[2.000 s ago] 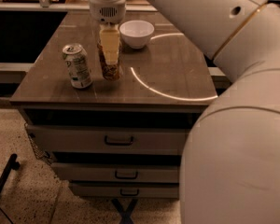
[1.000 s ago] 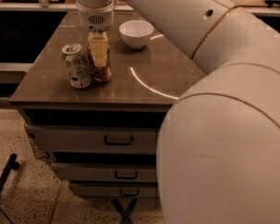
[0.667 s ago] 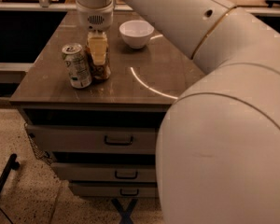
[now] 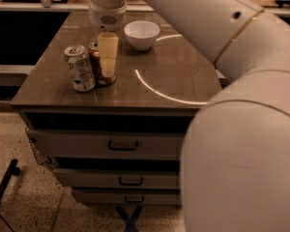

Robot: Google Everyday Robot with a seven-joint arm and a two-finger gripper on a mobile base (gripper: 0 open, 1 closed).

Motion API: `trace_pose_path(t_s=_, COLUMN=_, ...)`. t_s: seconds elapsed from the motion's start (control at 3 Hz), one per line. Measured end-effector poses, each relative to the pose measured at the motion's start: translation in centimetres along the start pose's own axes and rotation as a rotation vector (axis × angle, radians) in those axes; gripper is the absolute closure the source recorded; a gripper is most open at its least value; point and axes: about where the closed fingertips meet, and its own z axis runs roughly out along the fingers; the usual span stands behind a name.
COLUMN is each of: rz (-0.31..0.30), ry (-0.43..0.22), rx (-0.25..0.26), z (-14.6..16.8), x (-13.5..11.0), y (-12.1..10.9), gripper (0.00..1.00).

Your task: Move orange can near 7up can

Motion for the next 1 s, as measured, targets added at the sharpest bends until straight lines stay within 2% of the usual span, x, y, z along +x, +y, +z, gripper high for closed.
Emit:
trace_pose_path(t_s=0.33, rz=0.01, ry=-0.125, rx=0.055, z=-2.8, x=3.0, y=-0.1, gripper=0.0)
trace_pose_path(t_s=0.67, rz=0.009, ry=-0.204, rx=0.113, z=-5.6, x=6.5, y=0.4, gripper=0.0)
trace_pose_path(t_s=1.0, rz=0.009, ry=-0.204, rx=0.113, z=-5.6, x=6.5, y=0.4, gripper=0.0)
